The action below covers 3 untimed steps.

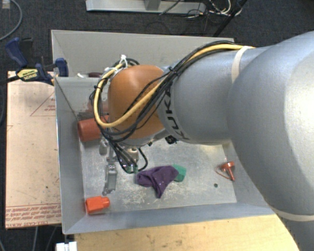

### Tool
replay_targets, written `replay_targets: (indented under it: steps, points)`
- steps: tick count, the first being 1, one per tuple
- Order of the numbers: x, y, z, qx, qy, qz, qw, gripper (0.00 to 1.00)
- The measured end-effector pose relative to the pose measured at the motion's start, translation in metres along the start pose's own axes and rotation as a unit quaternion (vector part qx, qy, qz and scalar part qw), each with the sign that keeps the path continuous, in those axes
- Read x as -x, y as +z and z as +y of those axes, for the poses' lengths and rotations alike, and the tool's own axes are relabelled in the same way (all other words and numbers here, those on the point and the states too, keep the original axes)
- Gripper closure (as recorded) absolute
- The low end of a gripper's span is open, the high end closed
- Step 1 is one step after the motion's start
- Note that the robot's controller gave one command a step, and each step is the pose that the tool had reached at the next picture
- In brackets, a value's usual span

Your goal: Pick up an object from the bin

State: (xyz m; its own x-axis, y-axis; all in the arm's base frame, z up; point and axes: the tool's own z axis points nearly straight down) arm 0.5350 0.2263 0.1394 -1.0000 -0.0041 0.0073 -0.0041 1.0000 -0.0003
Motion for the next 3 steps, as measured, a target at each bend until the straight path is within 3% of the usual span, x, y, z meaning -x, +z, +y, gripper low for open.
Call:
replay_targets:
  steps: [1, 2, 3]
  points:
    - [0.002, -0.004, -0.001, 0.001, 0.002, -0.0036, 1.0, 0.0]
    - [0.013, 0.009, -0.011, 0.002, -0.055, -0.0049, 0.9985, 0.0]
    - [0.029, 0.039, -0.049, 0.001, -0.157, -0.0039, 0.9876, 0.0]
